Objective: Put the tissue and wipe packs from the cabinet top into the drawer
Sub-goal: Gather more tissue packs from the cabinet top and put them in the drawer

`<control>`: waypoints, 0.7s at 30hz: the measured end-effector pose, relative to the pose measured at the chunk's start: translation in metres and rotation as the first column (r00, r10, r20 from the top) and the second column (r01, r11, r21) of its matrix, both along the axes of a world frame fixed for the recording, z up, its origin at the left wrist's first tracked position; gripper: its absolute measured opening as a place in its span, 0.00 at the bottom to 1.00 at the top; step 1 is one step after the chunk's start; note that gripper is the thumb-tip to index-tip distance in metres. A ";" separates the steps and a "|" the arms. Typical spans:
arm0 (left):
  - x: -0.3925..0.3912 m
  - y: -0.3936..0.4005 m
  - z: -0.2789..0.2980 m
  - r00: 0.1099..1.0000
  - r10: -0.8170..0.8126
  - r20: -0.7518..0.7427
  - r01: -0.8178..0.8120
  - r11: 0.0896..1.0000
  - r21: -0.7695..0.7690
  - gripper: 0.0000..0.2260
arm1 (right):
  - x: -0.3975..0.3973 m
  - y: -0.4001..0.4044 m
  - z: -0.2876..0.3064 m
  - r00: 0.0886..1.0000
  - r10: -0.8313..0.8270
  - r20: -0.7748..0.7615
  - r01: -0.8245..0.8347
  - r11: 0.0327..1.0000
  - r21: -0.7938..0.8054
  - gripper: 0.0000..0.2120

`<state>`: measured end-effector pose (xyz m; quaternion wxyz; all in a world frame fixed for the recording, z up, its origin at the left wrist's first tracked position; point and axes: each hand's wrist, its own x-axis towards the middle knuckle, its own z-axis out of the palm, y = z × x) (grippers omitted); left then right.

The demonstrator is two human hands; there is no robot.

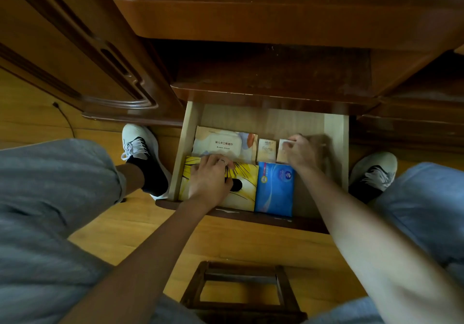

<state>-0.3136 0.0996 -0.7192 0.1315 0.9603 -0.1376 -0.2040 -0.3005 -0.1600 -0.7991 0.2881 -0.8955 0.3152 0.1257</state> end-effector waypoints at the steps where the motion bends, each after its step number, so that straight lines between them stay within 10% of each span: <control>1: 0.000 0.000 0.000 1.000 0.001 -0.003 -0.001 1.000 -0.002 0.16 | -0.001 0.000 0.000 1.000 -0.021 -0.002 0.021 0.998 0.053 0.15; 14: -0.001 0.004 -0.003 1.000 -0.010 0.002 0.010 0.999 -0.032 0.17 | 0.008 0.006 0.006 0.929 0.360 -0.086 -0.358 0.933 0.040 0.22; 21: 0.001 0.001 -0.006 1.000 0.017 -0.026 -0.018 0.999 -0.032 0.14 | 0.009 0.006 0.027 0.956 0.290 -0.045 -0.287 0.955 0.068 0.23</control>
